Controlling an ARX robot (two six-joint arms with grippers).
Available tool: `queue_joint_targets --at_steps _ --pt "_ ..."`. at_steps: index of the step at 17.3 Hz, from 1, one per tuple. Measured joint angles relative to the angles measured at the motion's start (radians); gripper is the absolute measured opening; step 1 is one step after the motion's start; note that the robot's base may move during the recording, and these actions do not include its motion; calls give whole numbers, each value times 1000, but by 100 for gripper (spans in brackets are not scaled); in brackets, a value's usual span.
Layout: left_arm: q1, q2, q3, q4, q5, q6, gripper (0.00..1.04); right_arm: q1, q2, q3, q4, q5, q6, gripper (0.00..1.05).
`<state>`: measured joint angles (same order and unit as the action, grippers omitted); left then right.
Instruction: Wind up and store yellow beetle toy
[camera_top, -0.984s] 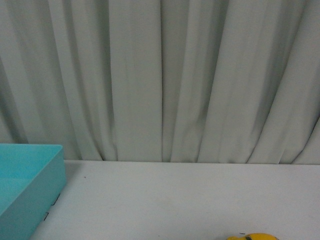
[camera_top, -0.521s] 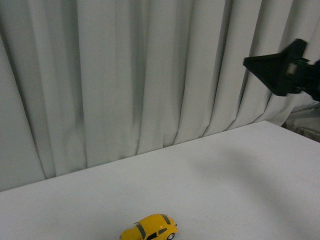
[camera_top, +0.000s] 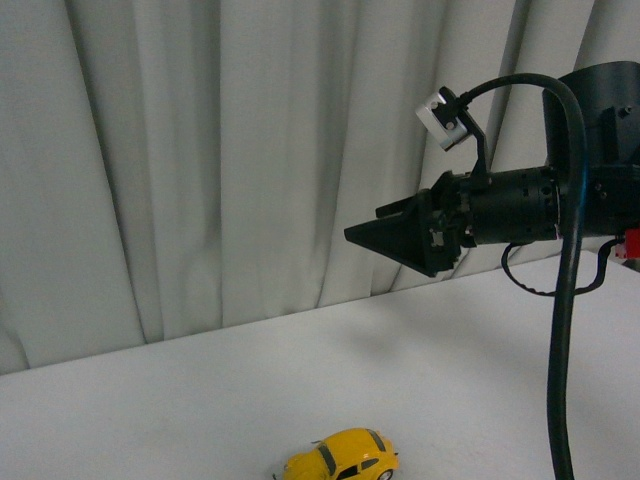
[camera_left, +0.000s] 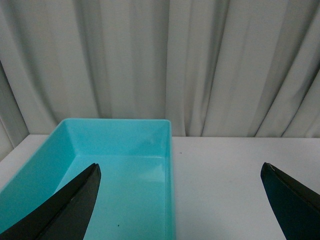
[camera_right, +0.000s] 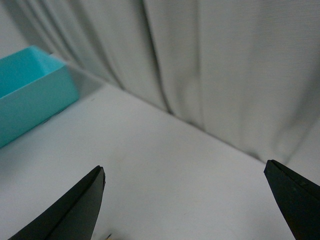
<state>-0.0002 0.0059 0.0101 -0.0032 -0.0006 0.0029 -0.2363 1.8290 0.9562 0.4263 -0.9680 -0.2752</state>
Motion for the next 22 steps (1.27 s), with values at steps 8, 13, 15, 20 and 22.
queue_joint_targets --at_steps 8,13,15,20,22 --pt "0 0 0 0 0 0 98 17 258 377 -1175 36 -1209 98" --pt "0 0 0 0 0 0 98 85 311 411 -1248 114 -1408 98" --pt "0 0 0 0 0 0 98 93 321 414 -1249 130 -1421 98" --pt "0 0 0 0 0 0 98 120 364 416 -1166 227 -1449 98" --pt "0 0 0 0 0 0 98 136 378 416 -1139 242 -1451 98"
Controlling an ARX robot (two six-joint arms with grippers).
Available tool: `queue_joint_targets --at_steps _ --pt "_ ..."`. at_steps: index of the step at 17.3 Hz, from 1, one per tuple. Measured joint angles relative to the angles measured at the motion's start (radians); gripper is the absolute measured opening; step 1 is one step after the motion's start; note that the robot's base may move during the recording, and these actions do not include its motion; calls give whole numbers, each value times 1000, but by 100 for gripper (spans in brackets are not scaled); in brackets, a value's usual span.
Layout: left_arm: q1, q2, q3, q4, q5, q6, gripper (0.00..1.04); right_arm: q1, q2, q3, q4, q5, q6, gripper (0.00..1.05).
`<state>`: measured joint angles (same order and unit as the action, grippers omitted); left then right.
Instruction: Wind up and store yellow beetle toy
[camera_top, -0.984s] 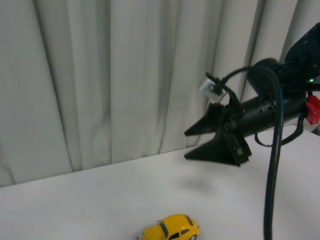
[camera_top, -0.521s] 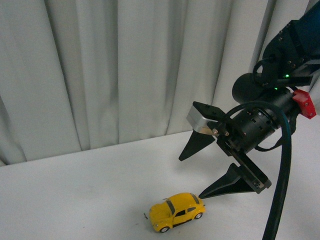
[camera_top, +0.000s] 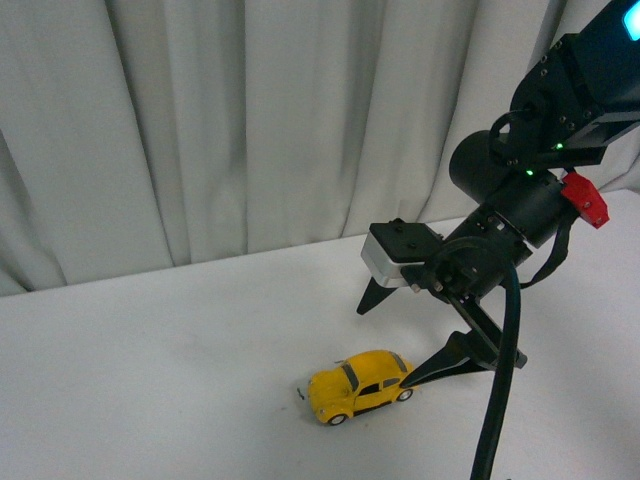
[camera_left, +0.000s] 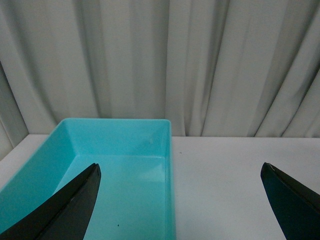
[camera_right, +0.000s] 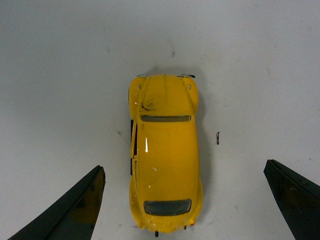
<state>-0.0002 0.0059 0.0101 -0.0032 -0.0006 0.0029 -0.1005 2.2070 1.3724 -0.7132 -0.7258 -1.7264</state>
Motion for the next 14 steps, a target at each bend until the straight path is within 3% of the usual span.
queue_joint_targets --at_steps 9,11,14 --pt "0 0 0 0 0 0 98 68 32 -55 118 47 66 96" --pt "0 0 0 0 0 0 98 81 26 -95 147 46 105 86" --pt "0 0 0 0 0 0 98 81 21 -110 153 53 114 57"
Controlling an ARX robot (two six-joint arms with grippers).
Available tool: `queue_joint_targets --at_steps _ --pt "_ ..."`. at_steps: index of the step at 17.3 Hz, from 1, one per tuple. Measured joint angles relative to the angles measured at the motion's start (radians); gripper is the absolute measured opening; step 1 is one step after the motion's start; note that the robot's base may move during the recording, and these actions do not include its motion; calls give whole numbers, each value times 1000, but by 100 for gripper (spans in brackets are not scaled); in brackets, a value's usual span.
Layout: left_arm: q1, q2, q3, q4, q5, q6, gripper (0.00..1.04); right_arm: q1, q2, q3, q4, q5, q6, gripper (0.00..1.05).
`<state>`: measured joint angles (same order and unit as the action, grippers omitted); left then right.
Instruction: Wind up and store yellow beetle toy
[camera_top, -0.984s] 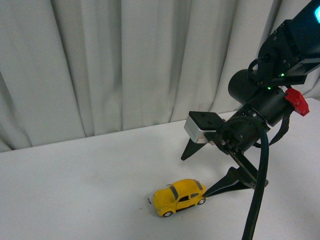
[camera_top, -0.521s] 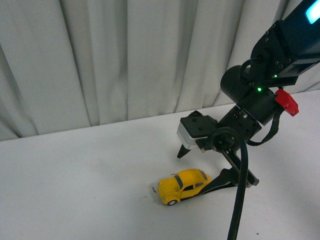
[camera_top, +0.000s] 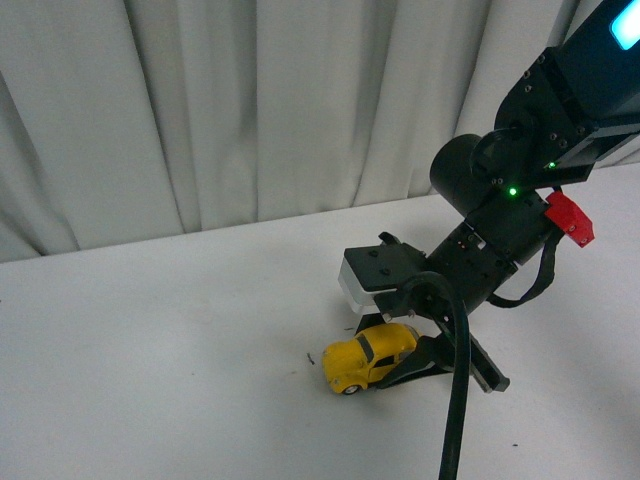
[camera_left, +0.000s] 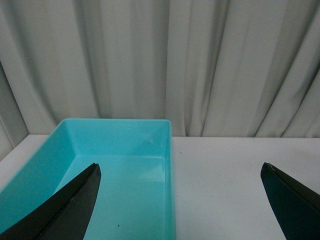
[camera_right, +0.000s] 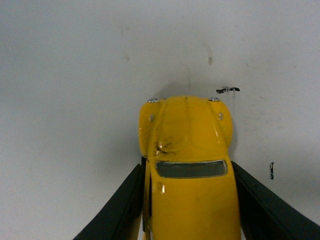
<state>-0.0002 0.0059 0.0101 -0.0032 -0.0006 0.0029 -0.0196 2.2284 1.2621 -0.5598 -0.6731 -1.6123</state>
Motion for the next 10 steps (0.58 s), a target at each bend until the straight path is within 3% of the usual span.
queue_joint_targets --at_steps 2,10 --pt "0 0 0 0 0 0 98 -1 -3 4 -16 6 0 42" --pt "0 0 0 0 0 0 98 24 24 126 -44 -31 -26 42"
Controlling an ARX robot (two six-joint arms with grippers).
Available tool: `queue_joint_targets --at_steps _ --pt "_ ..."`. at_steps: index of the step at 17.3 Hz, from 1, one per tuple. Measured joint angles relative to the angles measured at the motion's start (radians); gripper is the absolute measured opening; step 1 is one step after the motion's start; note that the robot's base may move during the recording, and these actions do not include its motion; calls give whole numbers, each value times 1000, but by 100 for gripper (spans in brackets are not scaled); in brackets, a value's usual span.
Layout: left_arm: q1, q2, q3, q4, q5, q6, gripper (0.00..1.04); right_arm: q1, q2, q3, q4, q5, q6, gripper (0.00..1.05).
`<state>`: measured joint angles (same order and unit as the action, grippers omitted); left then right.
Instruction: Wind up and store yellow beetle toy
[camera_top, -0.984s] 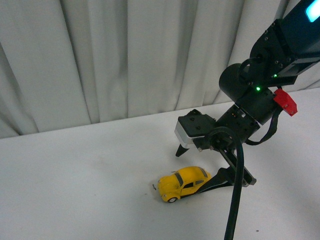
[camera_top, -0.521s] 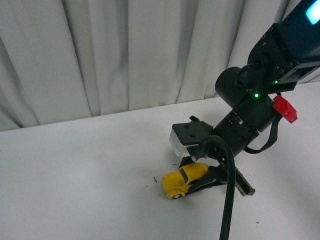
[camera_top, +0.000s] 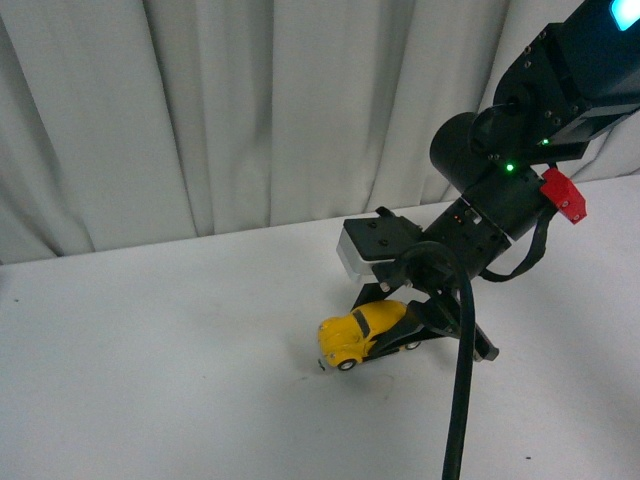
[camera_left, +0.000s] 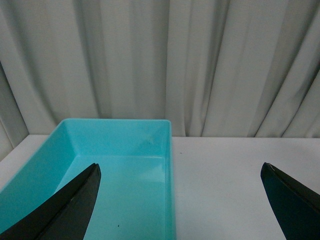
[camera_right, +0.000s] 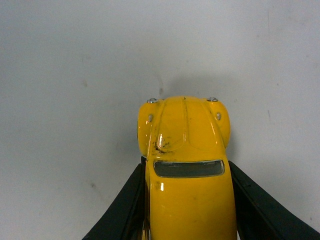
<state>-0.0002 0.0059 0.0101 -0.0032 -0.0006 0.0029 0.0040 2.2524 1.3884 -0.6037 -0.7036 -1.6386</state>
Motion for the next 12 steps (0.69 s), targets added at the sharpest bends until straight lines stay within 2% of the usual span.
queue_joint_targets --at_steps 5,9,12 --pt "0 0 0 0 0 0 98 77 0 -53 107 -31 121 41" --pt "0 0 0 0 0 0 98 83 0 -82 154 -8 221 41" --pt "0 0 0 0 0 0 98 74 3 -93 155 -1 242 41"
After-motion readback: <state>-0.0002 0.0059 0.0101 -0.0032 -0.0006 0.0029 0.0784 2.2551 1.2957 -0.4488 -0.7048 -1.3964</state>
